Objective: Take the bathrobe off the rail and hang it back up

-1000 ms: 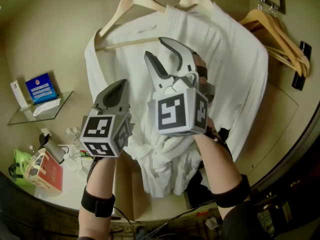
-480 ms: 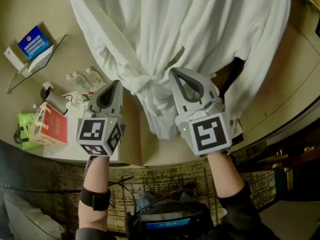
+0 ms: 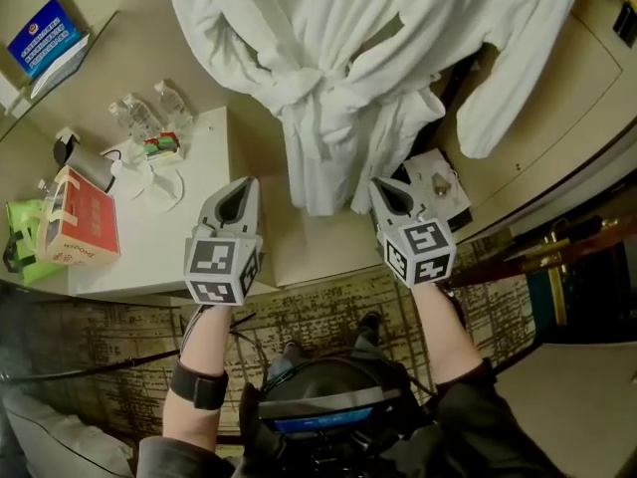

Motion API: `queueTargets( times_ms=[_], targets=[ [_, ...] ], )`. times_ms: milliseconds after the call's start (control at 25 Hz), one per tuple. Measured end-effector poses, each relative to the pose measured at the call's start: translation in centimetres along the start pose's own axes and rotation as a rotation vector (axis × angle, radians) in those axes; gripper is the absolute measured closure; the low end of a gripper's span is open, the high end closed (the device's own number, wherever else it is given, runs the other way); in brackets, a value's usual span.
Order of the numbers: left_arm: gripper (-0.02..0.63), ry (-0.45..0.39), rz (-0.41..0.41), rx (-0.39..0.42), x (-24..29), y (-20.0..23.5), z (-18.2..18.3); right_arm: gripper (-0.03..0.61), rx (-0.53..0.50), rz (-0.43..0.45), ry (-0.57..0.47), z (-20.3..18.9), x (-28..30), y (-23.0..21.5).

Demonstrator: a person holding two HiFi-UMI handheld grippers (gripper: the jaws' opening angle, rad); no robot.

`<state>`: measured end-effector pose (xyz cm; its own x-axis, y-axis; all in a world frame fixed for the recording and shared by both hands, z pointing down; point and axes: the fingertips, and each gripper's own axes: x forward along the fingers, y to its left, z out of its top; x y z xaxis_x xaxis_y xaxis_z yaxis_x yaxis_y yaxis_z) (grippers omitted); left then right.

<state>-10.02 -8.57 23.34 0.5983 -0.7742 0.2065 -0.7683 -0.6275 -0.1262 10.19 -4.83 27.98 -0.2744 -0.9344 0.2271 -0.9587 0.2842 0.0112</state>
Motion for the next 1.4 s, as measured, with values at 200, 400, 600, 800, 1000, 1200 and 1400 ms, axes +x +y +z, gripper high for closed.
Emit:
queueTargets(
  times_ms=[200,400,600,800,1000,1200,1400],
  targets=[
    [0.612,0.029,-0.010,-0.037,-2.2,0.1,-3.8,0.561,0.055,-0.027,0.102,-5.7,-1.0,2.0],
    [0.612,0.055,-0.012,-0.062,-3.8,-0.1,-6.8,0.561,0.084,-0.042,0.152,-8.8,-2.4,3.6],
    [0.612,0.084,-0.016,-0.083,-4.6,-0.5,-8.9,0.563,0.123,-0.071,0.180,-11.3,-4.0,3.2],
    [0.612,0.089,-0.020,-0.093,-4.7,-0.6,-9.0,0.563,0.150,-0.099,0.202,-12.0,-5.2,1.7],
    [0.612,0.088,-0.018,-0.098,-4.7,-0.5,-9.1,0.563,0.151,-0.107,0.197,-12.0,-5.4,1.3],
    [0.612,0.095,-0.013,-0.108,-4.6,-0.3,-9.7,0.565,0.158,-0.107,0.200,-12.0,-5.2,1.3],
    [0.612,0.102,-0.018,-0.112,-4.4,-0.6,-10.3,0.565,0.140,-0.101,0.216,-12.5,-4.9,1.7]
  ],
)
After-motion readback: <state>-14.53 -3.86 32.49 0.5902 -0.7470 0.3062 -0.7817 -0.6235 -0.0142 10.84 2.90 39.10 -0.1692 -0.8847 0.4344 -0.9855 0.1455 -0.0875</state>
